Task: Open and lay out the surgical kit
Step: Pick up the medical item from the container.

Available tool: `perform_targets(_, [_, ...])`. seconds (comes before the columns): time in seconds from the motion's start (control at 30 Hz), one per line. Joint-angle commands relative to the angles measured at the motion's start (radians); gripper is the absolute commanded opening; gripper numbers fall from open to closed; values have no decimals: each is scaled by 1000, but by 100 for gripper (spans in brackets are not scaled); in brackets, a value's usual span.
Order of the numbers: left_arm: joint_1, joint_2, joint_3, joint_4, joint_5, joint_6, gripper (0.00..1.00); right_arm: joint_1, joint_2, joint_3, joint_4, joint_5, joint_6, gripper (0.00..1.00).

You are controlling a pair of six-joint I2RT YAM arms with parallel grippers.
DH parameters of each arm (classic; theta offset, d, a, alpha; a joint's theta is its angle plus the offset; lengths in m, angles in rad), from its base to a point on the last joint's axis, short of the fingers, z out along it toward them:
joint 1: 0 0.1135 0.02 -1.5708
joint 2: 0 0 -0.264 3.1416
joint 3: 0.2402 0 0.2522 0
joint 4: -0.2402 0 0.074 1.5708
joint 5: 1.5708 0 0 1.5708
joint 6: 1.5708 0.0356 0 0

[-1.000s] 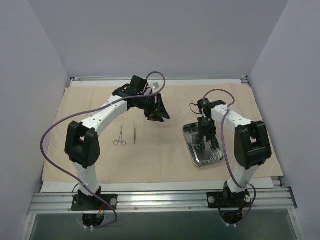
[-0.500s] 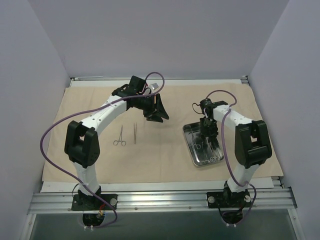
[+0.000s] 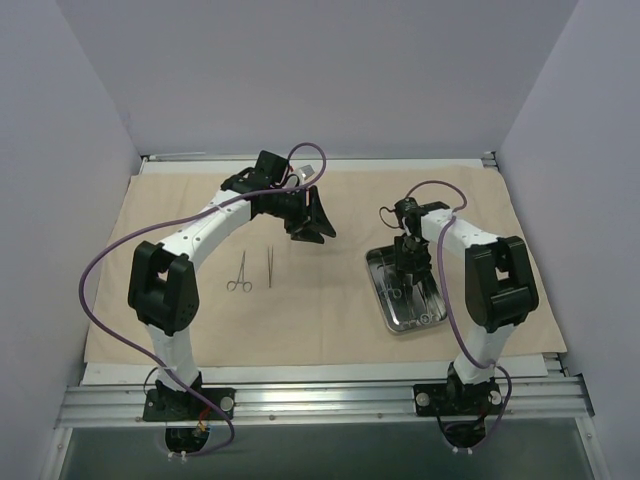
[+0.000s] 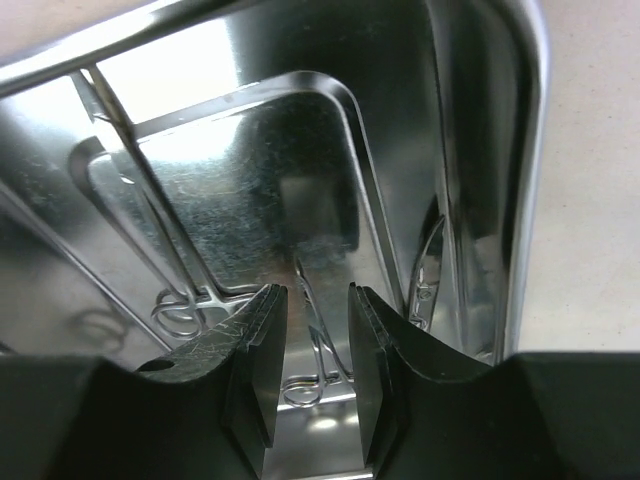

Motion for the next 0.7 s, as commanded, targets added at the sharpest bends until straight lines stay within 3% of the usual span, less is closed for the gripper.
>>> perform_targets(0.0, [10,-2,9,15,30,20,54,16,13,34,-28,-6,-8,32])
perform_targets(0.23, [14,0,7,15,39,23,54,22,36,19,-6,-5,0,31])
perform_targets(0.67, [37,-11,-4,-3,45,39,54,22,77,-33,28,5,-2,17])
